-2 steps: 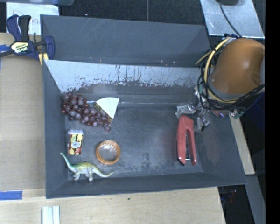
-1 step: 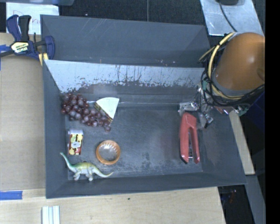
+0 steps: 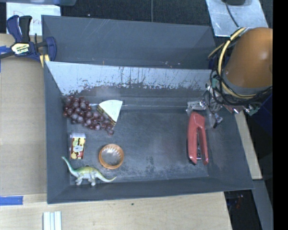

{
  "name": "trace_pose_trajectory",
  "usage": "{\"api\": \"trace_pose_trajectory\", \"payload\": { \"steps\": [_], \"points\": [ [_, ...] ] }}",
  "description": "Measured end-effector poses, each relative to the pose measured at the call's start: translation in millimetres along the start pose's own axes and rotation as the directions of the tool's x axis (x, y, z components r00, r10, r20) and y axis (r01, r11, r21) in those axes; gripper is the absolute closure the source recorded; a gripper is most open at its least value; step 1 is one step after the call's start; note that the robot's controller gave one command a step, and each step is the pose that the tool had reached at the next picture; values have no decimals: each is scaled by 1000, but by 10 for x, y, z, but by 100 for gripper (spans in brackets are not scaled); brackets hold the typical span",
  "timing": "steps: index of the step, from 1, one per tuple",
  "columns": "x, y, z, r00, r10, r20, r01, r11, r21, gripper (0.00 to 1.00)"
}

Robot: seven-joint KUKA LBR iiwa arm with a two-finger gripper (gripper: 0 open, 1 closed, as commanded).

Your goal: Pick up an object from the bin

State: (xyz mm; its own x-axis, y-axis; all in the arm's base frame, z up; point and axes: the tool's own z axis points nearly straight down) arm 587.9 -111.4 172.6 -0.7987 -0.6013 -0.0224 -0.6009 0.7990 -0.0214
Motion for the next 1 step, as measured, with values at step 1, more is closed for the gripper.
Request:
{"api": "trace_pose_trajectory", "payload": {
  "steps": [1],
  "points": [
    [-7, -8, -206, 1000, 2, 2, -2, 1000, 2, 100]
  ]
}}
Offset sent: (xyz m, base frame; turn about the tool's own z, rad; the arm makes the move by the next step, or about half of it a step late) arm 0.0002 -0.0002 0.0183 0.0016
